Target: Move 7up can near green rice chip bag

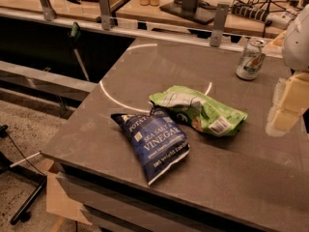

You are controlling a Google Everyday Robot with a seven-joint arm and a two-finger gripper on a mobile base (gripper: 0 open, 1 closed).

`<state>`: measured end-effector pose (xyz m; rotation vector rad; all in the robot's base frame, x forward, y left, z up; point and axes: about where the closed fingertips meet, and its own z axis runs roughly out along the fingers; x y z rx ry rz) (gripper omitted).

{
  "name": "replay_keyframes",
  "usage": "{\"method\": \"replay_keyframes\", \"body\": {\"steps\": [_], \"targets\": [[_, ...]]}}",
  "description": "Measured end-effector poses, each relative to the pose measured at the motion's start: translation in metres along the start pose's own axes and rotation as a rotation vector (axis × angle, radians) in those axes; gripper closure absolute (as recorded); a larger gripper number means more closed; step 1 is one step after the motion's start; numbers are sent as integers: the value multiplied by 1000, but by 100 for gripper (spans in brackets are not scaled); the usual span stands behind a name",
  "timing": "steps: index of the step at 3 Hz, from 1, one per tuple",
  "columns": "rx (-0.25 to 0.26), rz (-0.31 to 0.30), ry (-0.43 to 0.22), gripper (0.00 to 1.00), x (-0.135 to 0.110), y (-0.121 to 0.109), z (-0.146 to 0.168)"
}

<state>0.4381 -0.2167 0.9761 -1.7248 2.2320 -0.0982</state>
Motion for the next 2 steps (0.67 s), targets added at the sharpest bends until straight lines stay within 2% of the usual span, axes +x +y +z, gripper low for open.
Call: {"method": "replay_keyframes", "body": {"steps": [1,2], "targets": [[0,0,0,0,0,0,0],[38,57,-53,0,12,-22,11]]}}
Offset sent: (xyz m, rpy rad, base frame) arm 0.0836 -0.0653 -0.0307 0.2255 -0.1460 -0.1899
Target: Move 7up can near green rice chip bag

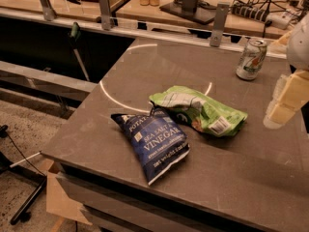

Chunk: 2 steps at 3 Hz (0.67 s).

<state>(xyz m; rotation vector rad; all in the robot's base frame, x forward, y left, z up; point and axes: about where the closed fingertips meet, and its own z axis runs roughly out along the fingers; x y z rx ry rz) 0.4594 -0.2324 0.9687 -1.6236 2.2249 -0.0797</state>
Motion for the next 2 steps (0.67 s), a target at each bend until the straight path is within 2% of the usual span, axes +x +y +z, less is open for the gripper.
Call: {"method": "replay_keyframes", "body": {"steps": [1,2], "targets": [[93,137,-120,0,52,-53,18],[223,284,-191,0,125,-109,24]]}}
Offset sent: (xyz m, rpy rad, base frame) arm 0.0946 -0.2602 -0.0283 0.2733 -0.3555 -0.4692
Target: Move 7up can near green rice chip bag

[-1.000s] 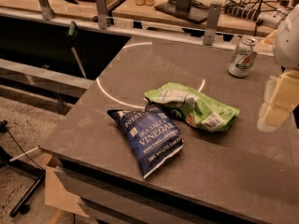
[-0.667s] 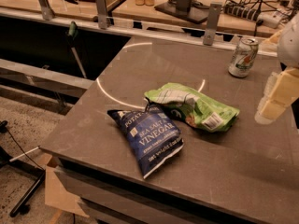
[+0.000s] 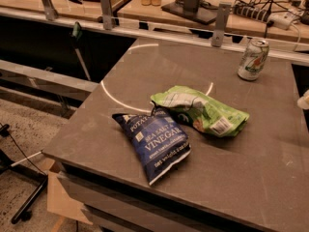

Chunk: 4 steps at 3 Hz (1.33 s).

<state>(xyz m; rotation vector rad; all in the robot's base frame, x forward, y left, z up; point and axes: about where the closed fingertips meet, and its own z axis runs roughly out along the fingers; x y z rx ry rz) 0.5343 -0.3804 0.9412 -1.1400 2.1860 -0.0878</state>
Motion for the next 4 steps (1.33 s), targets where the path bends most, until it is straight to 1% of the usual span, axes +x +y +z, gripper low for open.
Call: {"method": "replay_keyframes", "body": {"steps": [1,2,3,4], "targets": [[-2,-2,1,0,-1,1,0],[-5,79,-74,0,-1,-1,14],[21,252,-207,0,-2,-27,52],[32,368,-312,0,-13,-51,86]]}}
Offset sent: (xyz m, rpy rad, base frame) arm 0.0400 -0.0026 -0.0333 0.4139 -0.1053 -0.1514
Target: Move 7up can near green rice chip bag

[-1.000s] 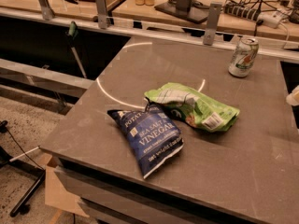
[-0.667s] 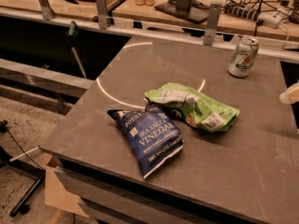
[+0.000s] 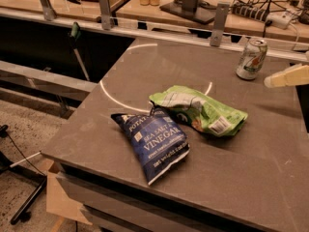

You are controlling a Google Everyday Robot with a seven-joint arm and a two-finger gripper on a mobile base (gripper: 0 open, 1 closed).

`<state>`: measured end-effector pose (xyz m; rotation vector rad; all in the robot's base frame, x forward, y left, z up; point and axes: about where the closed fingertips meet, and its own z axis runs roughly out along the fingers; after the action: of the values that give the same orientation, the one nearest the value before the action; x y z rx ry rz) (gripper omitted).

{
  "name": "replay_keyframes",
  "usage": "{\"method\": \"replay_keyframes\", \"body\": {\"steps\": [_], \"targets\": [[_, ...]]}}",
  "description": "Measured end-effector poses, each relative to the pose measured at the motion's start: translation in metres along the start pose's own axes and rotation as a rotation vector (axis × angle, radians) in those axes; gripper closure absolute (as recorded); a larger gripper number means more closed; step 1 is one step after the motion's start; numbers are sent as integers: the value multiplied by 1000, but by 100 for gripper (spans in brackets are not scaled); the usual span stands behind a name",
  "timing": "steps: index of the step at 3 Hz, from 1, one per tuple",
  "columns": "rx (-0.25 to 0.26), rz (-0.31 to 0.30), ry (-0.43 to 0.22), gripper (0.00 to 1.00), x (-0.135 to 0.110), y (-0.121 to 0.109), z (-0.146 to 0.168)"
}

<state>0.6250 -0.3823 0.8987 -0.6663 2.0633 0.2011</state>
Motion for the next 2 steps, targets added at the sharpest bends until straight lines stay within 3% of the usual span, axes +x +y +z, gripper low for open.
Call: {"method": "replay_keyframes", "body": {"steps": [1,2], "targets": [[-52,76,-88,0,-12,-7,41],[-124,97,-116,0,-16,-1,75]]}}
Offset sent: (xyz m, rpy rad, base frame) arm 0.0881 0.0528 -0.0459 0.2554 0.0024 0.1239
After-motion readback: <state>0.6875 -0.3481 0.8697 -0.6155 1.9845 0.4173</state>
